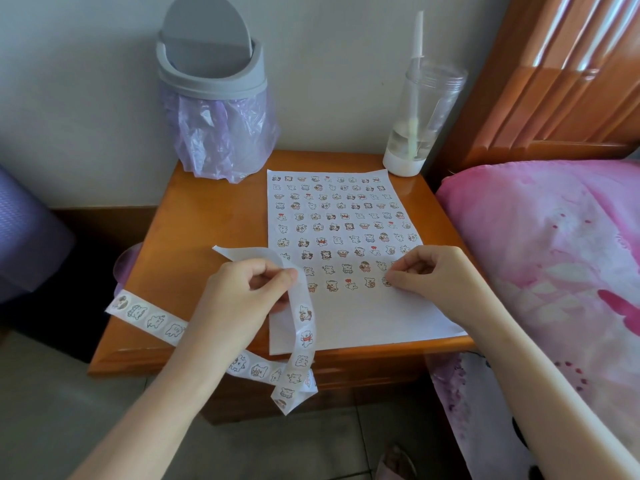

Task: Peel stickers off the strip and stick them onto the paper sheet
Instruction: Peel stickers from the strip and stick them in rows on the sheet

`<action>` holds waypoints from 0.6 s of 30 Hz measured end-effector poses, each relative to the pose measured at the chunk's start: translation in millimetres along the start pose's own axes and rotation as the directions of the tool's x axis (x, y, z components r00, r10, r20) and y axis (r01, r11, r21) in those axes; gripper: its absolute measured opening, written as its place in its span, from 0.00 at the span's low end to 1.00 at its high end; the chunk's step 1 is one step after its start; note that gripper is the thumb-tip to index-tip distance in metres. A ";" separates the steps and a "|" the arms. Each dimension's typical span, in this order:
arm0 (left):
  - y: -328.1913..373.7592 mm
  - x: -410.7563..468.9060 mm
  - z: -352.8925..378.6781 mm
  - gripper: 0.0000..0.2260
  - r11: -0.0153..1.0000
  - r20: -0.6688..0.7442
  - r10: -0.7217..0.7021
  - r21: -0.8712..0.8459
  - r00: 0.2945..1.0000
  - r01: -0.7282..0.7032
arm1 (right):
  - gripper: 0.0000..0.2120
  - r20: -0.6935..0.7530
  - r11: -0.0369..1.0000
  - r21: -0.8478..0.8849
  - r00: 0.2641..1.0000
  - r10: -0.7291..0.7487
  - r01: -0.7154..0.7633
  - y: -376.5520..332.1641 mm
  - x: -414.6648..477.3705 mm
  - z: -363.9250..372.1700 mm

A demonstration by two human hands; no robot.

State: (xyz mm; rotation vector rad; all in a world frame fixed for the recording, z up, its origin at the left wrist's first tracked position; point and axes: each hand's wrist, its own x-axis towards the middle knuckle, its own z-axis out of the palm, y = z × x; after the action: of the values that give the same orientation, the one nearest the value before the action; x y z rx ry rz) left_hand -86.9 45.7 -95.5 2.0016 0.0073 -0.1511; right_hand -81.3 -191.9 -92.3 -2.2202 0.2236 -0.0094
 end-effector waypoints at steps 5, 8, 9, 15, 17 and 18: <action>0.4 0.1 0.3 0.06 1.000 0.004 -0.003 0.012 1.000 0.003 | 0.14 -0.020 1.000 -0.017 1.000 -0.020 0.020 4.4 3.3 -0.6; 0.1 0.1 0.2 0.06 1.000 0.002 -0.006 0.011 1.000 0.006 | 0.14 -0.011 1.000 -0.008 1.000 -0.016 0.016 3.9 3.7 2.2; -0.2 0.0 0.0 0.06 1.000 -0.001 -0.006 0.010 1.000 0.006 | 0.14 -0.011 1.000 -0.024 1.000 -0.020 0.020 4.2 3.8 3.1; -0.8 0.2 -0.3 0.07 1.000 0.001 -0.005 0.006 1.000 0.005 | 0.10 0.009 0.998 -0.044 0.999 -0.041 0.041 8.9 6.5 1.2; -1.4 0.3 -0.1 0.07 1.000 0.003 -0.002 0.009 1.000 0.002 | 0.09 0.009 0.997 -0.055 0.998 -0.056 0.056 9.8 6.5 1.1; -1.5 0.4 0.1 0.07 1.000 0.003 -0.001 0.010 1.000 0.001 | 0.08 0.005 0.997 -0.056 0.998 -0.060 0.060 10.2 6.4 0.9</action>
State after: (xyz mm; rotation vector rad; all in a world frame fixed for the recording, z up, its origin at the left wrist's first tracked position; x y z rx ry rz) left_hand -86.6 46.2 -96.9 2.0110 0.0055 -0.1548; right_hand -76.6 -198.3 -101.4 -2.2816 0.1575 -0.0329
